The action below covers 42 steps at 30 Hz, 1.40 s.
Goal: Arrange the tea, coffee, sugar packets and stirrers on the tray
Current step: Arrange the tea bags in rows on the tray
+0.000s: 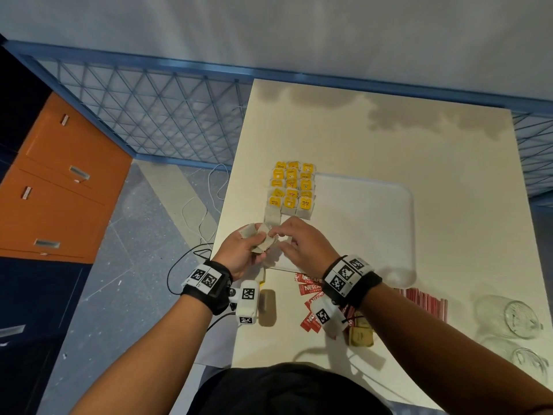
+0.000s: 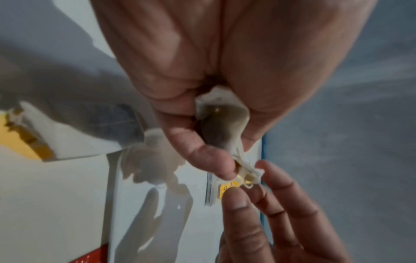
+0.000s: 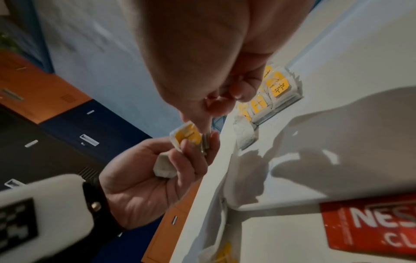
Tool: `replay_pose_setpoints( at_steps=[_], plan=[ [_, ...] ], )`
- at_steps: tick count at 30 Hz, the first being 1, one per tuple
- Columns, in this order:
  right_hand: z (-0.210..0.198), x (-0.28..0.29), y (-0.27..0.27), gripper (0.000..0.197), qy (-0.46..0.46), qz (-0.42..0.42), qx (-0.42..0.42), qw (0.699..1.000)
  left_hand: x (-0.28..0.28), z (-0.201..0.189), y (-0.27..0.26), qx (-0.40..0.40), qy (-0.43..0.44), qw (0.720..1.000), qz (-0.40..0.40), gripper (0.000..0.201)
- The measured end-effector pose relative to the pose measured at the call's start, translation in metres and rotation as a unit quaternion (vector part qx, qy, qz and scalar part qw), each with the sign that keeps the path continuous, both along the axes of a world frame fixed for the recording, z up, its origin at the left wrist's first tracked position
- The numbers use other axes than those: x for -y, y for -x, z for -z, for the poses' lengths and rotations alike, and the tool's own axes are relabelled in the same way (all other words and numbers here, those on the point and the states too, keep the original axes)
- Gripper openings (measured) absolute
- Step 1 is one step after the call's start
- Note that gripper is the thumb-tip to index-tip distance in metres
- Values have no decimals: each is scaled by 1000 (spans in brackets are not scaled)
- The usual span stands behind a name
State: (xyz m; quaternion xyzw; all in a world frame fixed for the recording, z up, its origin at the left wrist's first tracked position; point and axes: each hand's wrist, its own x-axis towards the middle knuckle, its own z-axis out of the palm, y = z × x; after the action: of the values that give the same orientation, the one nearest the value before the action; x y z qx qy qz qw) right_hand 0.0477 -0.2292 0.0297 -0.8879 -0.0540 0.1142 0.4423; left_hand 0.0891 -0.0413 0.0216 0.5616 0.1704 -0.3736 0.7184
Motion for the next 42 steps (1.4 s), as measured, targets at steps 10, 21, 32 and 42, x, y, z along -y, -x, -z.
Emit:
replay_pose_setpoints(
  at_steps=[10, 21, 32, 42],
  plan=[
    [-6, 6, 13, 12, 9, 18, 18, 1000, 7, -7, 4, -10, 19, 1000, 20, 16],
    [-20, 14, 7, 2, -117, 103, -32, 987, 14, -8, 5, -38, 42, 998, -8, 23],
    [10, 38, -38, 8, -13, 109, -37, 993, 7, -2, 2, -42, -2, 999, -18, 19],
    [40, 24, -61, 8, 128, 93, -86, 984, -3, -2, 2, -62, 3, 998, -28, 30]
  ],
)
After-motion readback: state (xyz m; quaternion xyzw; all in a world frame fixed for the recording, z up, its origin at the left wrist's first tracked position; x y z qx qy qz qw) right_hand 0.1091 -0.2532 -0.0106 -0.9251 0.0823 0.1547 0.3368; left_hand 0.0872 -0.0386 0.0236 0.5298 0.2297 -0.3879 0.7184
